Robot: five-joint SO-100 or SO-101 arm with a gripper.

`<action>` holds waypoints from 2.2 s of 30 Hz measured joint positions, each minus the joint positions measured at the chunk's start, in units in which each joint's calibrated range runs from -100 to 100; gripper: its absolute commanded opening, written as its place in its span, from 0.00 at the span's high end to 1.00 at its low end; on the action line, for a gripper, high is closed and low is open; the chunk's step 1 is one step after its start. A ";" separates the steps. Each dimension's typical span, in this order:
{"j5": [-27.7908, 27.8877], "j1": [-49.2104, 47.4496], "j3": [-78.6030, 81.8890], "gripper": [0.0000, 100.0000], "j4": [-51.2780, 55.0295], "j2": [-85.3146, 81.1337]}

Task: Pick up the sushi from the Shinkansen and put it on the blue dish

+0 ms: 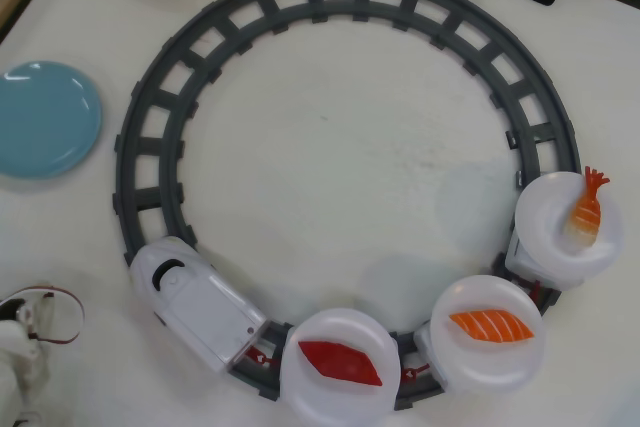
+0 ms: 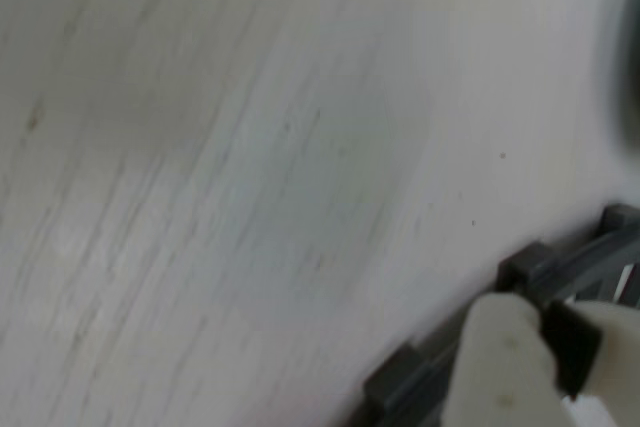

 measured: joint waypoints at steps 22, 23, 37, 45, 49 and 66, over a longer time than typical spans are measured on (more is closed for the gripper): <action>-0.10 0.00 0.00 0.97 0.00 0.00; -0.10 0.00 0.00 0.97 0.00 0.00; -0.10 0.00 0.00 0.97 0.00 0.00; -0.10 0.00 -0.27 0.97 0.00 0.00; -0.05 0.00 -1.01 0.97 0.08 0.00; 0.47 0.00 -13.27 0.97 1.68 0.00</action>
